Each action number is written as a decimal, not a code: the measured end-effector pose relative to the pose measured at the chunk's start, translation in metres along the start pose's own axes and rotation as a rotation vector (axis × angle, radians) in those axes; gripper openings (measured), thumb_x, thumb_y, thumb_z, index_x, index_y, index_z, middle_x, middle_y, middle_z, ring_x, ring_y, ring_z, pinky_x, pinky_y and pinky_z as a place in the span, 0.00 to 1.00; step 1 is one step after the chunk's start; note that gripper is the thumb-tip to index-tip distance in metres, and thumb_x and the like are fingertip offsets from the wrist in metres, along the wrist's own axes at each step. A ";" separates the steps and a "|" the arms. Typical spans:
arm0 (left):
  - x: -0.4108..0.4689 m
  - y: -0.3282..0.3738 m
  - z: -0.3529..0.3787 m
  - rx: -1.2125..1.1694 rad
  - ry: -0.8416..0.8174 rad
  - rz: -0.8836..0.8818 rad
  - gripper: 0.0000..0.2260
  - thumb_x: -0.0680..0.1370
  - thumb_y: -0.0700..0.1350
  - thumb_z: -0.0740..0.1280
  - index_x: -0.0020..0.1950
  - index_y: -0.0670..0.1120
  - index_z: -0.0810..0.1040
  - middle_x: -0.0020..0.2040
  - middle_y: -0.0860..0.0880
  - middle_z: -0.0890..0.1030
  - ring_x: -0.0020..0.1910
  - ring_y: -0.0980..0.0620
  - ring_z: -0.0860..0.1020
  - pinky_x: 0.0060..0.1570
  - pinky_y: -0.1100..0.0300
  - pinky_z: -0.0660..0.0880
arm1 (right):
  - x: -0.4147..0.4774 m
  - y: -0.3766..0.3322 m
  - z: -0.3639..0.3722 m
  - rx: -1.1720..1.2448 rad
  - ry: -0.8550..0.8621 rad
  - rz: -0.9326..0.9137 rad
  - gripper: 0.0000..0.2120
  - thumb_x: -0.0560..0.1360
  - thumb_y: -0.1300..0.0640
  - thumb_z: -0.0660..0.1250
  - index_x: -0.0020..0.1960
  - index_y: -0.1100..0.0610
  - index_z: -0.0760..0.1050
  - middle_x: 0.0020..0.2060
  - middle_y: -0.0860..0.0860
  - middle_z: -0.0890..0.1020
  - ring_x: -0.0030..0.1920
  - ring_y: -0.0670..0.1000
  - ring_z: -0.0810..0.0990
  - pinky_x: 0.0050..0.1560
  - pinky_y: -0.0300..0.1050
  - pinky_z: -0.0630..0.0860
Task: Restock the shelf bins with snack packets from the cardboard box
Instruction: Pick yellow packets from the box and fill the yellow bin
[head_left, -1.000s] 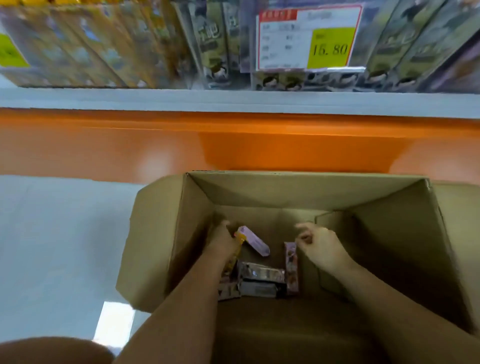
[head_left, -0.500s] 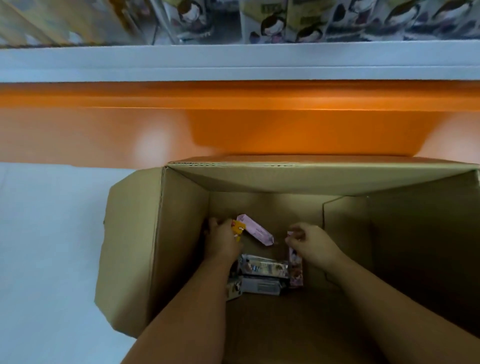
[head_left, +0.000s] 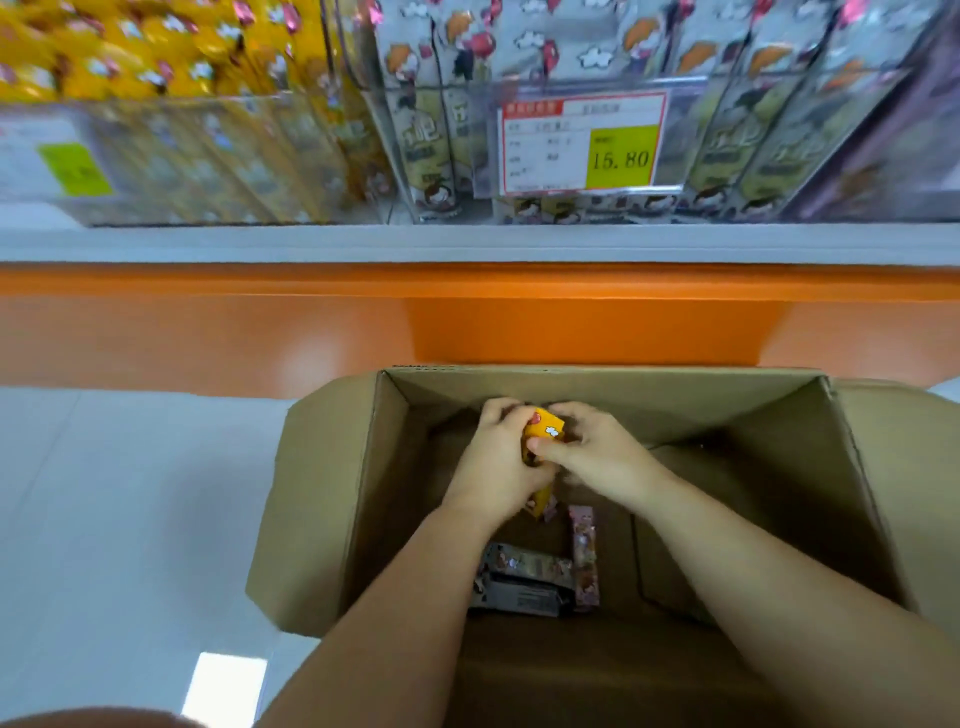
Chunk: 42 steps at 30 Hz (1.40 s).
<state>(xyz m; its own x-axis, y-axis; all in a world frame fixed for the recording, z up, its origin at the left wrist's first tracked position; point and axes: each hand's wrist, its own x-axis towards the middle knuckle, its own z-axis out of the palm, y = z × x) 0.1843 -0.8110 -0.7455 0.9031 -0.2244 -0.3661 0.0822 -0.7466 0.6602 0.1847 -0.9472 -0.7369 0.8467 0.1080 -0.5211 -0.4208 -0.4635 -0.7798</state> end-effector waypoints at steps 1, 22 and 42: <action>-0.006 0.008 -0.005 0.002 0.011 0.033 0.25 0.73 0.44 0.71 0.70 0.47 0.69 0.68 0.52 0.63 0.63 0.53 0.69 0.58 0.67 0.62 | -0.007 -0.009 -0.004 -0.024 0.005 -0.029 0.18 0.73 0.54 0.70 0.61 0.53 0.73 0.54 0.52 0.80 0.54 0.52 0.78 0.56 0.51 0.77; -0.111 0.166 -0.244 0.219 -0.038 0.426 0.28 0.72 0.39 0.73 0.69 0.54 0.70 0.64 0.55 0.73 0.63 0.57 0.71 0.62 0.62 0.70 | -0.162 -0.201 -0.068 0.108 0.170 -0.613 0.06 0.74 0.60 0.69 0.49 0.51 0.79 0.41 0.47 0.85 0.42 0.43 0.82 0.41 0.35 0.78; -0.065 0.099 -0.317 -0.092 0.663 0.316 0.16 0.73 0.43 0.73 0.59 0.50 0.75 0.52 0.50 0.77 0.49 0.50 0.75 0.43 0.60 0.70 | -0.086 -0.327 -0.042 -0.318 0.407 -0.914 0.15 0.75 0.60 0.68 0.58 0.46 0.72 0.47 0.44 0.79 0.52 0.49 0.79 0.57 0.49 0.77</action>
<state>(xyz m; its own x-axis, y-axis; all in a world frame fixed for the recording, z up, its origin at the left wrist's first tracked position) 0.2671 -0.6714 -0.4482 0.9522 0.0279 0.3043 -0.2148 -0.6472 0.7315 0.2635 -0.8424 -0.4227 0.8694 0.2568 0.4221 0.4889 -0.5703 -0.6601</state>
